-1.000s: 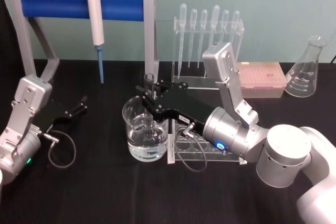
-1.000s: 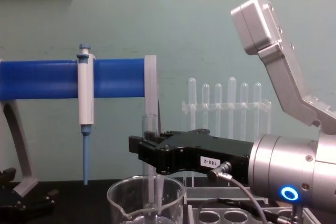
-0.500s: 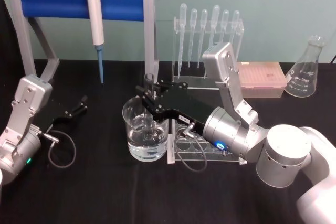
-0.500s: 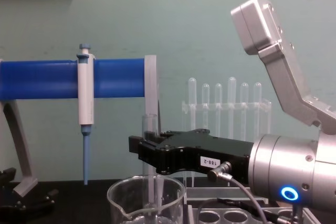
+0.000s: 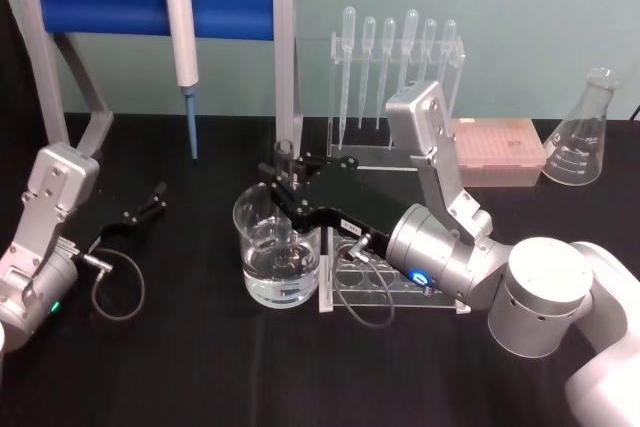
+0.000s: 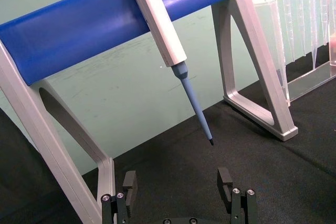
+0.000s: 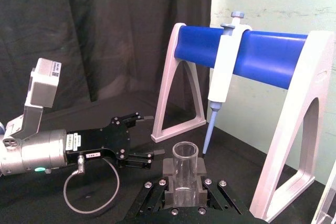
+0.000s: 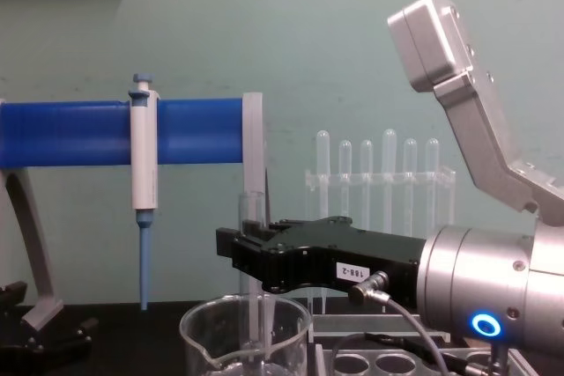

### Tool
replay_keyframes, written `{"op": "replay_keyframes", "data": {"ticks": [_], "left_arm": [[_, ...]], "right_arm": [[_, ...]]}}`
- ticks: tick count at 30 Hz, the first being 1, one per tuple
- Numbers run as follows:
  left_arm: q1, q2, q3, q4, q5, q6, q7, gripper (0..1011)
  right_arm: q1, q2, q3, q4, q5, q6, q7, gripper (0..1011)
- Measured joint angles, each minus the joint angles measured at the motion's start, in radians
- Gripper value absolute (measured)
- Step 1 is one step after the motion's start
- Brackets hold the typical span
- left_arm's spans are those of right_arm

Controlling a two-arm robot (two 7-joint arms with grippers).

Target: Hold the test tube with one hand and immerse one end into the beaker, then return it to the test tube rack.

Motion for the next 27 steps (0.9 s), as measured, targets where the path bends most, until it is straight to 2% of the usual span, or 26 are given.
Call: {"op": "replay_keyframes", "data": {"ticks": [10, 13, 22, 27], "left_arm": [[0.000, 0.000, 0.000, 0.000, 0.000, 0.000, 0.000, 1000], [0.000, 0.000, 0.000, 0.000, 0.000, 0.000, 0.000, 1000], [0.000, 0.000, 0.000, 0.000, 0.000, 0.000, 0.000, 1000], [0.000, 0.000, 0.000, 0.000, 0.000, 0.000, 0.000, 1000]], "right_arm": [[0.000, 0.000, 0.000, 0.000, 0.000, 0.001, 0.000, 224], [0.004, 0.002, -0.001, -0.010, 0.000, 0.023, 0.003, 225], [0.026, 0.027, 0.000, -0.114, -0.013, 0.100, -0.003, 225], [0.037, 0.046, 0.019, -0.194, -0.015, 0.128, -0.014, 224]]}}
